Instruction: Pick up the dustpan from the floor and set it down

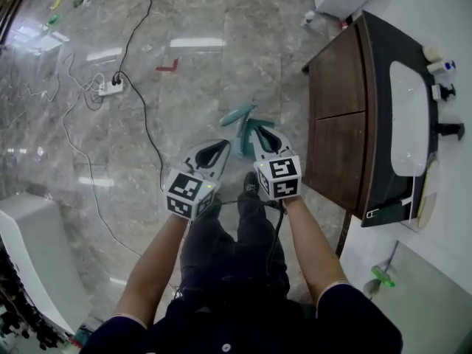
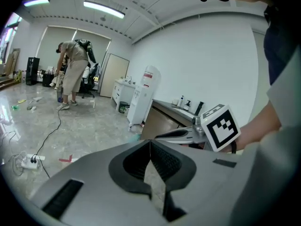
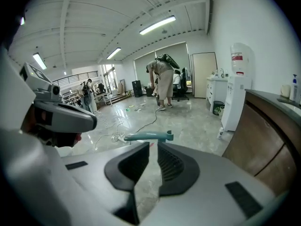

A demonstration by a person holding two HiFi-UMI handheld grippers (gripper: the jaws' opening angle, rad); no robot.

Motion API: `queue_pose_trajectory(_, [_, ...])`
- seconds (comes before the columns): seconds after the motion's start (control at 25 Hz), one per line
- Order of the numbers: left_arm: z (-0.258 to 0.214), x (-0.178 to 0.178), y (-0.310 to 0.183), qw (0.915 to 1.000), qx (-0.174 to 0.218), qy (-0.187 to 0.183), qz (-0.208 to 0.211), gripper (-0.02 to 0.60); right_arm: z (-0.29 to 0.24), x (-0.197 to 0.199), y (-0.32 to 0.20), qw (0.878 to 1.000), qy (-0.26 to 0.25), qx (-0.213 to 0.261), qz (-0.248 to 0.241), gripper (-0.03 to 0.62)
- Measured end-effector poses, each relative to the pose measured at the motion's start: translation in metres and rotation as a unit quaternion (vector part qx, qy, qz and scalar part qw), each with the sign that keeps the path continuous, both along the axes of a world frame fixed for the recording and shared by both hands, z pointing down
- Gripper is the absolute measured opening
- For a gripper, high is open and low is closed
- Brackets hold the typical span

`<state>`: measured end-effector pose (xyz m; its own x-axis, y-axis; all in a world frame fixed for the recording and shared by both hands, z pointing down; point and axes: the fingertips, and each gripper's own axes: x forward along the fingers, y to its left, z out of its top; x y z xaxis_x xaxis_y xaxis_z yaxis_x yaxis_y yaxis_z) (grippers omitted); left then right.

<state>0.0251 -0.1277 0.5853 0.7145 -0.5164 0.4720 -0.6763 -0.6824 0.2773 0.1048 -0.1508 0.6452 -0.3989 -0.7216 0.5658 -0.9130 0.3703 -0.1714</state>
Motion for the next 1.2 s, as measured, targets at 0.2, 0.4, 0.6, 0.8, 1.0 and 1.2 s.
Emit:
queue_pose_trajectory(0.2, [0.034, -0.010, -0.005, 0.9989, -0.033, -0.014, -0.029, 0.014, 0.054, -0.007, -0.033, 1.000, 0.000, -0.026, -0.016, 0.149])
queue_pose_trajectory(0.4, [0.057, -0.016, -0.010, 0.9966, -0.055, -0.018, -0.059, 0.014, 0.098, -0.016, -0.058, 0.997, 0.024, -0.053, -0.056, 0.253])
queue_pose_trajectory(0.6, [0.057, -0.025, -0.019, 0.9957, -0.047, -0.023, -0.076, 0.014, 0.104, -0.030, -0.067, 0.995, 0.011, -0.053, -0.086, 0.250])
queue_pose_trajectory(0.8, [0.058, -0.033, -0.025, 0.9941, -0.043, -0.022, -0.097, 0.014, 0.103, -0.029, -0.071, 0.996, 0.022, -0.038, -0.082, 0.130])
queue_pose_trajectory(1.0, [0.054, -0.036, -0.026, 0.9937, -0.040, -0.019, -0.103, 0.014, 0.101, -0.031, -0.073, 0.995, 0.029, -0.033, -0.091, 0.095])
queue_pose_trajectory(1.2, [0.055, -0.040, -0.021, 0.9941, -0.043, -0.024, -0.097, 0.014, 0.097, -0.027, -0.070, 0.994, 0.040, -0.030, -0.094, 0.094])
